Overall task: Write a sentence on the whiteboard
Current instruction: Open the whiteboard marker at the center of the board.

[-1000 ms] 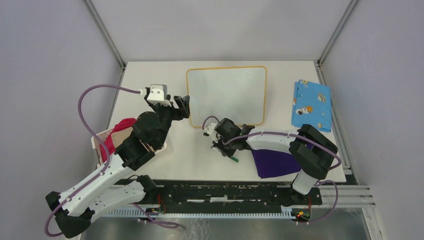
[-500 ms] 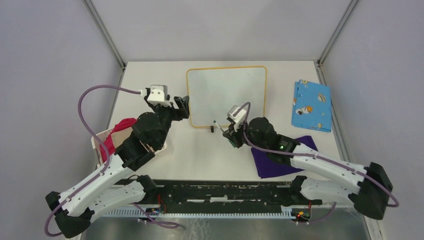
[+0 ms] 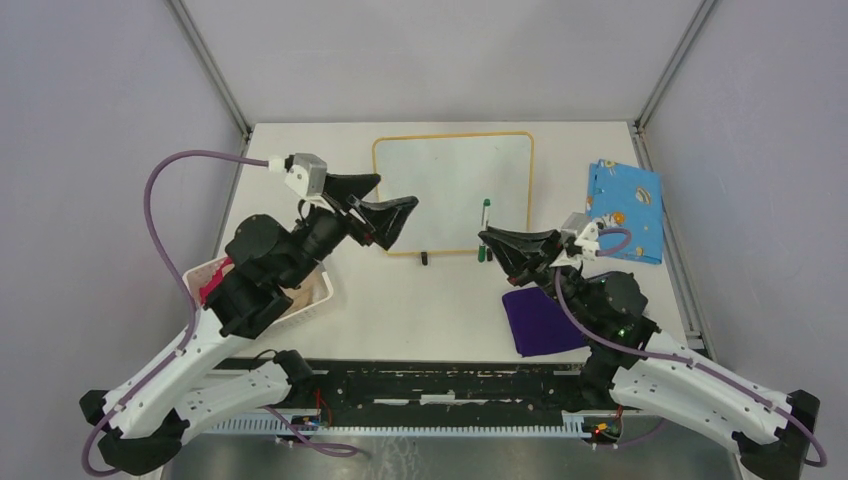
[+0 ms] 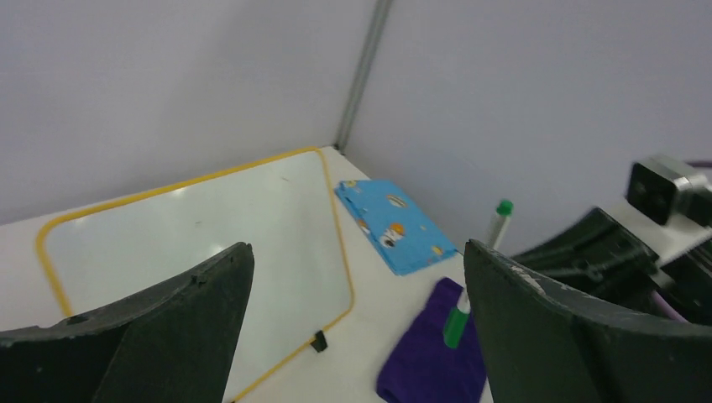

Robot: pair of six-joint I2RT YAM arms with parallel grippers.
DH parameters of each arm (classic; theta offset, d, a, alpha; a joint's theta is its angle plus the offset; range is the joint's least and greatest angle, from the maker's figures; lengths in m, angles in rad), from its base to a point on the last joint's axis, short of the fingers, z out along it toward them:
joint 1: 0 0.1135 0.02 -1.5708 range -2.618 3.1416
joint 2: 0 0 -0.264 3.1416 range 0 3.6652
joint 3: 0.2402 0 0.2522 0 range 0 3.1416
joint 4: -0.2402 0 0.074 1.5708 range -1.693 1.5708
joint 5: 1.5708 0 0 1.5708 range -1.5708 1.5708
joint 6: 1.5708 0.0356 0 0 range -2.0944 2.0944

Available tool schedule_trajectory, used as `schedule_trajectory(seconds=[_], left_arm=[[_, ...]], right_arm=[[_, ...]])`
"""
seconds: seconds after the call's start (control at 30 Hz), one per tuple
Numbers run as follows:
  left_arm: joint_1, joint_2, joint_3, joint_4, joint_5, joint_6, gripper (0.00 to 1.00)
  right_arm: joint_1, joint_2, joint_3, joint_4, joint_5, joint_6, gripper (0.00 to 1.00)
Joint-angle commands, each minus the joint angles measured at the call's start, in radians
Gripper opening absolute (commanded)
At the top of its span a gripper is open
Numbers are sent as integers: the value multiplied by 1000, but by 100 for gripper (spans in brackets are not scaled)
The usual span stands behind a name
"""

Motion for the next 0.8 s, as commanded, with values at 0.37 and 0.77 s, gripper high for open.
schedule_trajectory(seconds=[0.37,0.77], left_arm=[[-5,178,17,124,827,-58,100],[-5,249,59,184,930,-39,90]], right_arm=[[-4,-24,-17,482,-177,205,0],[-4,47,1,606,-238,314,0]])
